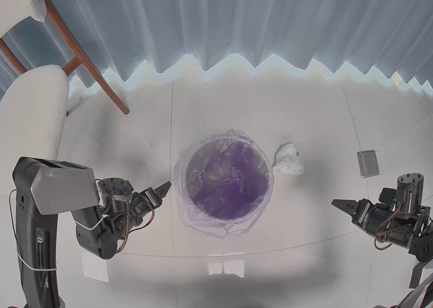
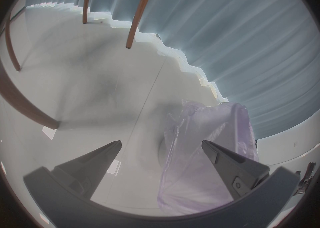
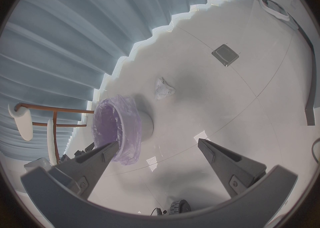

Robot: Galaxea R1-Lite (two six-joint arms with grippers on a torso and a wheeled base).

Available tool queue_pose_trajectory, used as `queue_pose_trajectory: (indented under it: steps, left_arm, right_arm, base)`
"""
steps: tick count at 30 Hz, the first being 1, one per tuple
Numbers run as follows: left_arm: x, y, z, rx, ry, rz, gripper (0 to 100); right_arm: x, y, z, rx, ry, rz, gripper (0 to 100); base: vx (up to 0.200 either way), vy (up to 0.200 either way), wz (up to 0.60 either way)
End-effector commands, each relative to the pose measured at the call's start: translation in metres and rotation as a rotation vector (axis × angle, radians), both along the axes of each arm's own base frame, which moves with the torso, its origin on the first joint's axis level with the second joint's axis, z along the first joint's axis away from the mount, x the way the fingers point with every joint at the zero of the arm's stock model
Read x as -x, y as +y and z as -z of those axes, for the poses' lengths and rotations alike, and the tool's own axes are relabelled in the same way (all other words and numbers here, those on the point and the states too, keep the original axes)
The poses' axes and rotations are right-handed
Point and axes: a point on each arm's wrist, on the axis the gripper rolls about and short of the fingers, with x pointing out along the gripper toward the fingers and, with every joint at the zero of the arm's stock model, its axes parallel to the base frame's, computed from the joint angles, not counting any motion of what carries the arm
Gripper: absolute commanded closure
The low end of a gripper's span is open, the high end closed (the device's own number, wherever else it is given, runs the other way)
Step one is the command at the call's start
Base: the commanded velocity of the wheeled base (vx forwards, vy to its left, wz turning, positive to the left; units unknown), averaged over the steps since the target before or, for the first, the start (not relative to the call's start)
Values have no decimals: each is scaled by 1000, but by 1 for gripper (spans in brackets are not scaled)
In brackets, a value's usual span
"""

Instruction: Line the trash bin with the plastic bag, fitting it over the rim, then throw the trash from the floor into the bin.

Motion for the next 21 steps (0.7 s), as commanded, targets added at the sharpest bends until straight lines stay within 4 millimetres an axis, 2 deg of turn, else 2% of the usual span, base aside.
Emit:
queue_pose_trajectory:
  steps: [1, 5, 9, 15, 21]
  left_arm:
    - [-33, -7, 17, 12, -5, 6, 0]
    - [-53, -12, 4, 99, -15, -18, 0]
    - [-63, -22, -7, 221, 12, 0, 0]
    - [-65, -25, -28, 433, 105, -6, 0]
    - [-62, -25, -29, 445, 199, 9, 0]
  right_arm:
    - [3, -1, 3, 3, 15, 0, 0]
    - [4, -1, 4, 2, 20, 1, 0]
    - [4, -1, 4, 2, 22, 1, 0]
    - [3, -1, 5, 2, 23, 1, 0]
    - [4, -1, 6, 3, 29, 2, 0]
  base:
    - [0, 0, 0]
    - [0, 0, 0]
    - [0, 0, 0]
    - [0, 0, 0]
    - [0, 0, 0]
